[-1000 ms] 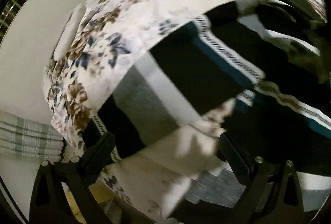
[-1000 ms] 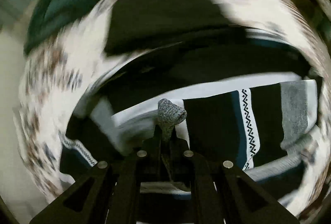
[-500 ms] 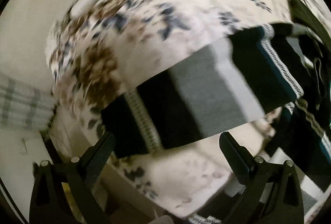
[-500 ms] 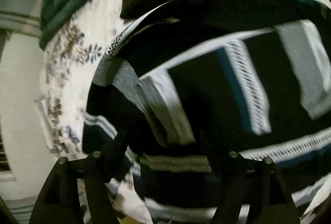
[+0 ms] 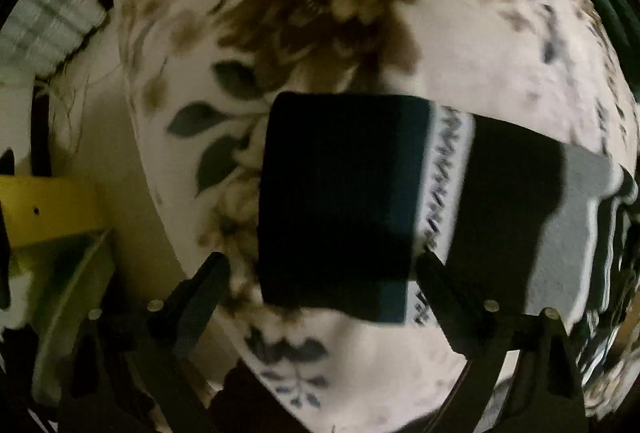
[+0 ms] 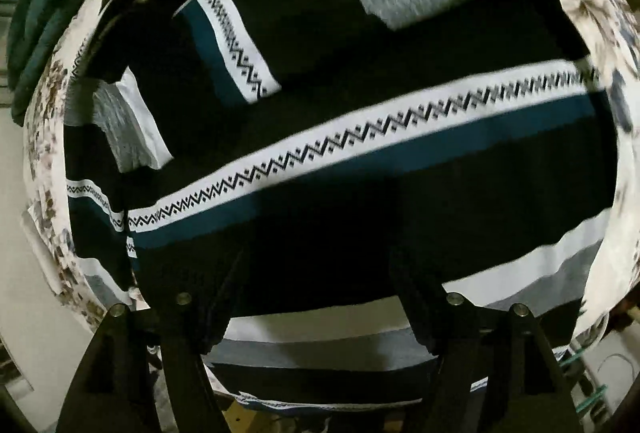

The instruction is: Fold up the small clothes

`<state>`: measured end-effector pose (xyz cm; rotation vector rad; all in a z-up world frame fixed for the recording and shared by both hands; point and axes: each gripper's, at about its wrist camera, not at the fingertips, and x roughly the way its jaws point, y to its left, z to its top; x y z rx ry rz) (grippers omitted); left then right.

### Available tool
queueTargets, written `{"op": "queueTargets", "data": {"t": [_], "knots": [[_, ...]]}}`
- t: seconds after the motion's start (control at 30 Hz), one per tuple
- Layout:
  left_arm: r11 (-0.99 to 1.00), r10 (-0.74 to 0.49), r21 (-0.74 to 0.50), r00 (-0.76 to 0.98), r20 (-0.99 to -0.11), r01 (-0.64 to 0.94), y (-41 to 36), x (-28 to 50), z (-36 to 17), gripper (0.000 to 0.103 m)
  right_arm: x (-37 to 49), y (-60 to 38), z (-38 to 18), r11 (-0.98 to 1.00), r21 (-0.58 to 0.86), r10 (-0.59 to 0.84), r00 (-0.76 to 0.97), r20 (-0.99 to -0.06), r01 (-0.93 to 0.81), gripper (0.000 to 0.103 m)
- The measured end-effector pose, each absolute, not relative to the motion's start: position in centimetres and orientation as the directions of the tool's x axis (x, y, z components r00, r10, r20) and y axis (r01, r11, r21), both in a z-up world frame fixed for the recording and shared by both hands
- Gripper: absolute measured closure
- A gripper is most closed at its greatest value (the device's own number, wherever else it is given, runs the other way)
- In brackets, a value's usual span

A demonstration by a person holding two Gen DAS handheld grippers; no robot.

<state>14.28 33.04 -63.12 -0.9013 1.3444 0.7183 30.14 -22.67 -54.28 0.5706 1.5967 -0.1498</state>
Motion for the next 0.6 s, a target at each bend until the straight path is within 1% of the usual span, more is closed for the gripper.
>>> {"op": "queueTargets", "data": {"t": [0.07,0.1,0.13,0.17,0.2,0.3,0.37,0.47,0.5,0.6], "knots": [[0.488,-0.040,-0.122,0.117,-0.992,-0.865,33.2,14.5,-63.3,0.015,30.1,-22.1,-54.4,0.863,0.242,0.274,-0.008,-0.962,0.444,0.029],[0.500,-0.008,-0.116,0.129,-0.992,-0.858,33.0,14.9,-63.0,0.026,30.4,-21.3,-54.4,0.867,0.242,0.273,-0.009,-0.962,0.436,0.029],[0.515,0.009,-0.111,0.135,-0.991,-0.850,32.9,15.2,-62.7,0.045,30.7,-20.5,-54.4,0.874,0.237,0.267,-0.011,-0.964,0.424,0.029],[0.531,0.023,-0.110,0.143,-0.989,-0.840,32.8,15.5,-62.3,0.059,30.8,-20.0,-54.4,0.881,0.232,0.261,-0.013,-0.965,0.411,0.029],[0.554,0.042,-0.106,0.155,-0.987,-0.826,32.5,15.8,-61.5,0.098,31.0,-19.5,-54.3,0.887,0.231,0.258,-0.015,-0.966,0.400,0.029],[0.592,0.085,-0.082,0.164,-0.983,-0.802,32.2,16.2,-59.3,0.098,31.4,-18.5,-53.9,0.898,0.226,0.251,-0.016,-0.968,0.376,0.029],[0.602,0.106,-0.087,0.187,-0.977,-0.794,32.4,16.0,-57.6,0.098,31.6,-18.0,-53.6,0.905,0.219,0.241,-0.013,-0.971,0.365,0.029],[0.639,0.164,-0.080,0.237,-0.958,-0.765,32.5,16.7,-53.6,0.098,32.0,-17.7,-52.9,0.906,0.228,0.243,0.003,-0.970,0.357,0.029],[0.668,0.193,-0.069,0.262,-0.946,-0.741,32.1,17.9,-51.4,0.098,32.1,-17.8,-52.5,0.906,0.232,0.244,0.011,-0.970,0.355,0.029],[0.753,0.233,-0.058,0.348,-0.908,-0.656,30.3,20.4,-47.1,0.098,32.3,-19.0,-51.5,0.898,0.249,0.251,0.042,-0.967,0.363,0.029]]}}
